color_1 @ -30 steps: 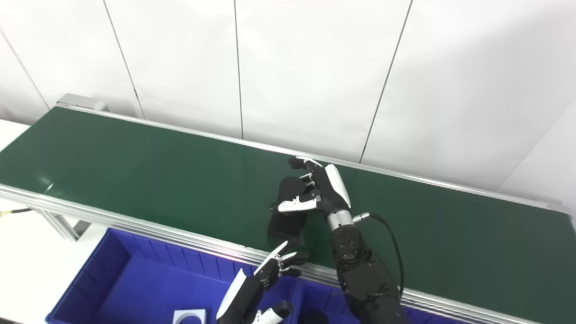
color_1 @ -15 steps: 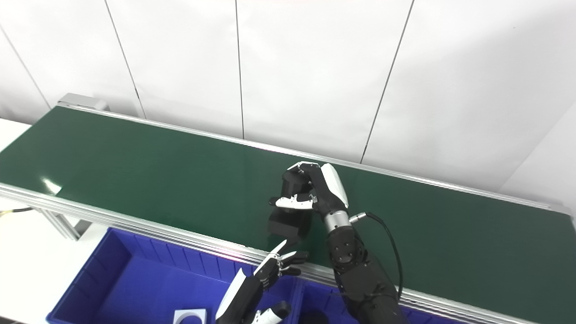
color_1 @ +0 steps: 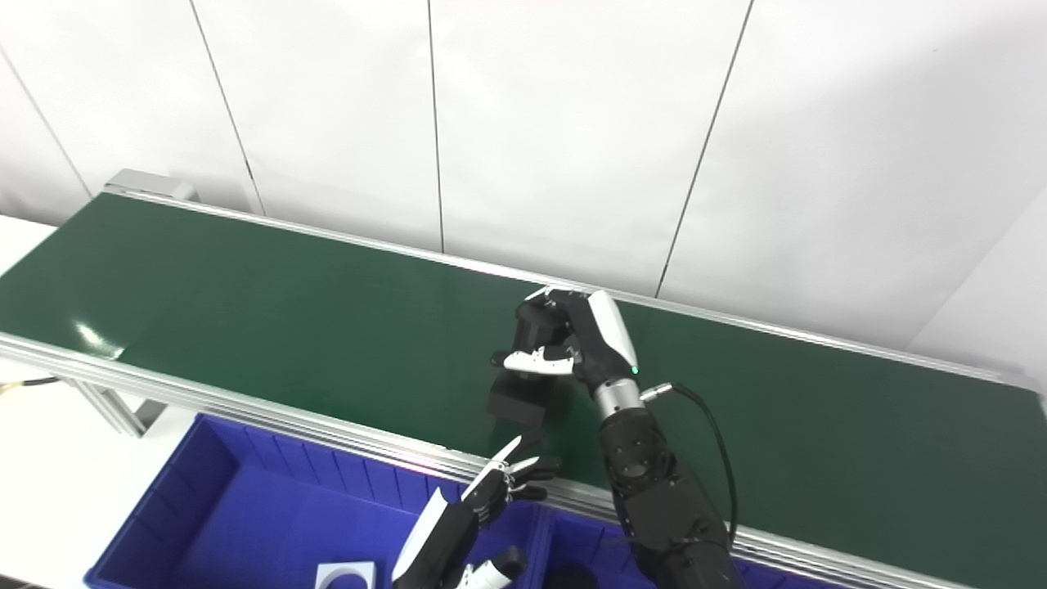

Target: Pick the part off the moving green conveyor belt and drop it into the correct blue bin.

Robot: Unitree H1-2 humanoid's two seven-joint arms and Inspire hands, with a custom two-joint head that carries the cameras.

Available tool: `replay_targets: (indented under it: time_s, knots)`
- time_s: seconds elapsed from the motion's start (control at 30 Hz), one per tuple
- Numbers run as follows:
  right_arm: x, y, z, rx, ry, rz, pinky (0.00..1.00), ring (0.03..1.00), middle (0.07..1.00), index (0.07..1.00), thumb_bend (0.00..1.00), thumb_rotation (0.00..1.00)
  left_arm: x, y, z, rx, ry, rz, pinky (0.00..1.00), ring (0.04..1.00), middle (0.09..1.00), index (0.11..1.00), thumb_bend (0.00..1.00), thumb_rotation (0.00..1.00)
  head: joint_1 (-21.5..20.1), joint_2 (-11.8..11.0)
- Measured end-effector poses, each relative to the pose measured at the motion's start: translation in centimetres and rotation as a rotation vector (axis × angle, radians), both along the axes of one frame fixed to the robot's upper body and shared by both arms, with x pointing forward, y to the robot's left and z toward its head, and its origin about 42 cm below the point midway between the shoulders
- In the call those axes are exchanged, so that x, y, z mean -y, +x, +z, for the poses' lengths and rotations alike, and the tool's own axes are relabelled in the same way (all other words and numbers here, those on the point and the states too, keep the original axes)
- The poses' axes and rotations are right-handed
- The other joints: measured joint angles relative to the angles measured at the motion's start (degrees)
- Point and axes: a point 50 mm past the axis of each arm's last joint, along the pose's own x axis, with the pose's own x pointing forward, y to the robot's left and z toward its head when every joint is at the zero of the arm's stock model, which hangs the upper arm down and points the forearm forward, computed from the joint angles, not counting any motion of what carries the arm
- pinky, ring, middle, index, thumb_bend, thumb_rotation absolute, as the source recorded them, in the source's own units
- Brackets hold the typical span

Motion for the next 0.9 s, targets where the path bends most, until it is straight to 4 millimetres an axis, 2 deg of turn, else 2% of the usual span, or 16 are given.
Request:
replay_targets:
  time_s: [0.2, 0.37, 0.5, 0.53, 0.57, 0.6, 0.63, 0.73, 0.87, 0.9]
  knots:
    - [1.9, -0.6, 3.4, 0.098, 0.076, -0.009, 0.31, 0.395, 0.487, 0.529, 0.52, 0.00, -0.1, -0.1, -0.1, -0.021, -0.028, -0.009, 0.77, 0.824, 0.840, 0.948, 0.69, 0.87, -1.77, 0.09]
    - [3.9, -1.5, 5.2, 0.114, 0.134, -0.022, 0.29, 0.380, 0.493, 0.542, 0.51, 0.00, -0.2, -0.1, 0.0, -0.026, -0.037, -0.014, 0.78, 0.833, 0.844, 0.952, 0.71, 0.87, -3.17, 0.26]
    - [5.0, -2.4, 6.7, 0.142, 0.161, -0.015, 0.29, 0.383, 0.495, 0.541, 0.51, 0.00, -0.4, -0.3, -0.1, -0.043, -0.061, -0.017, 0.79, 0.846, 0.851, 0.960, 0.73, 0.88, -7.46, 0.44]
    - [5.2, -2.5, 7.1, 0.150, 0.163, -0.016, 0.30, 0.386, 0.495, 0.539, 0.51, 0.00, -0.4, -0.3, 0.0, -0.045, -0.065, -0.019, 0.80, 0.852, 0.854, 0.966, 0.74, 0.88, -7.48, 0.44]
    - [5.3, -2.6, 7.4, 0.158, 0.164, -0.017, 0.30, 0.388, 0.496, 0.538, 0.51, 0.00, -0.5, -0.4, 0.0, -0.046, -0.070, -0.021, 0.81, 0.856, 0.856, 0.972, 0.75, 0.89, -10.53, 0.44]
    - [5.4, -2.8, 7.8, 0.172, 0.164, -0.014, 0.30, 0.388, 0.496, 0.538, 0.51, 0.00, -0.6, -0.4, 0.1, -0.044, -0.074, -0.023, 0.81, 0.857, 0.857, 0.972, 0.75, 0.89, -10.56, 0.44]
    - [5.5, -3.0, 8.1, 0.182, 0.162, -0.011, 0.30, 0.388, 0.492, 0.539, 0.51, 0.00, -0.8, -0.5, 0.2, -0.043, -0.076, -0.021, 0.82, 0.863, 0.858, 0.980, 0.75, 0.90, -10.56, 0.44]
    - [6.1, -3.9, 8.4, 0.216, 0.138, -0.005, 0.33, 0.407, 0.471, 0.523, 0.52, 0.00, -1.2, -0.8, 0.3, -0.052, -0.091, -0.008, 0.85, 0.882, 0.867, 0.998, 0.75, 0.92, -16.24, -0.17]
    - [7.6, -5.1, 7.7, 0.216, 0.091, -0.008, 0.31, 0.397, 0.477, 0.530, 0.52, 0.00, -1.8, -1.4, 0.4, -0.057, -0.101, 0.005, 0.88, 0.894, 0.881, 1.000, 0.74, 0.97, -18.02, 0.00]
    - [8.0, -5.4, 7.3, 0.213, 0.079, -0.013, 0.31, 0.395, 0.477, 0.533, 0.52, 0.00, -1.8, -1.4, 0.4, -0.059, -0.104, 0.007, 0.88, 0.893, 0.882, 1.000, 0.75, 0.98, -19.59, 0.44]
